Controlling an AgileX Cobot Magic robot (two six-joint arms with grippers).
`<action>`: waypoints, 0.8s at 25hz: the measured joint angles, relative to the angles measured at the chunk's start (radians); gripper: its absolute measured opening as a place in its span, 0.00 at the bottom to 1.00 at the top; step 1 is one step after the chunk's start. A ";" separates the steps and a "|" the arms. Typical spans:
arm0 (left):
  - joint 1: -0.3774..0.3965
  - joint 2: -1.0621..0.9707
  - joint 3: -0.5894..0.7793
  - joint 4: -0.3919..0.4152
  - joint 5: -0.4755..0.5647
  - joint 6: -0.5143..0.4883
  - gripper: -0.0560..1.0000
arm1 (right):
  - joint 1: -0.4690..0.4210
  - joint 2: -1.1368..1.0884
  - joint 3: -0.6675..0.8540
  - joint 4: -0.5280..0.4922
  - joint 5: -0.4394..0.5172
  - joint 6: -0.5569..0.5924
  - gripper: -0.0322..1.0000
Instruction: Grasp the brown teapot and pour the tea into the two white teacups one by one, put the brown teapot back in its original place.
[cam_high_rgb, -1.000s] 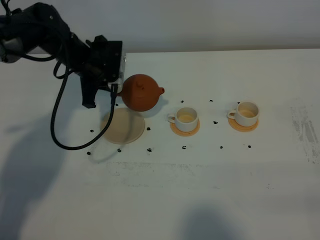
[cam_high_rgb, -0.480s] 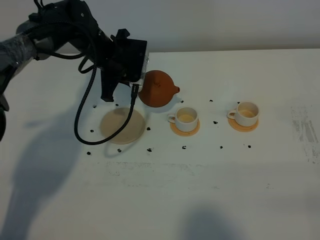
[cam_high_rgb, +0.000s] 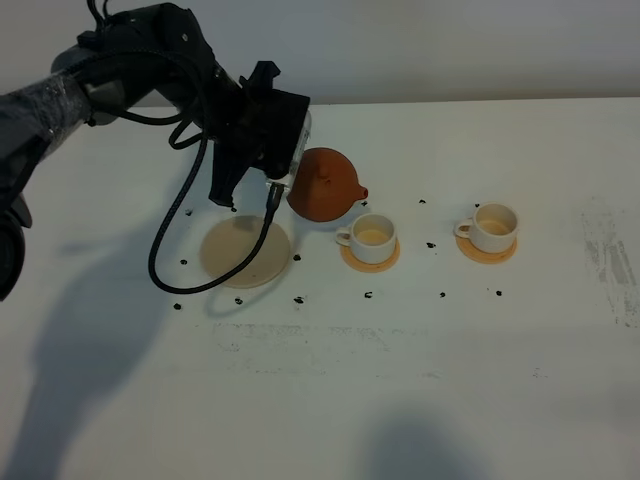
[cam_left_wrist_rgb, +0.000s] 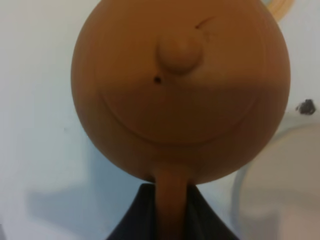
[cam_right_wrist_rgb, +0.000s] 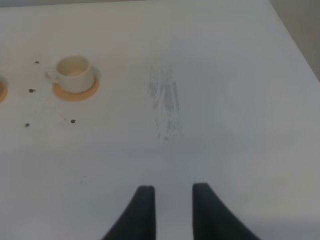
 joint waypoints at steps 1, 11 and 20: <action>-0.005 0.000 0.000 0.012 -0.008 0.001 0.12 | 0.000 0.000 0.000 0.000 0.000 0.000 0.24; -0.035 0.011 0.000 0.089 -0.054 0.033 0.12 | 0.000 0.000 0.000 0.000 0.000 0.000 0.24; -0.055 0.019 0.000 0.090 -0.090 0.113 0.12 | 0.000 0.000 0.000 0.000 0.000 0.000 0.24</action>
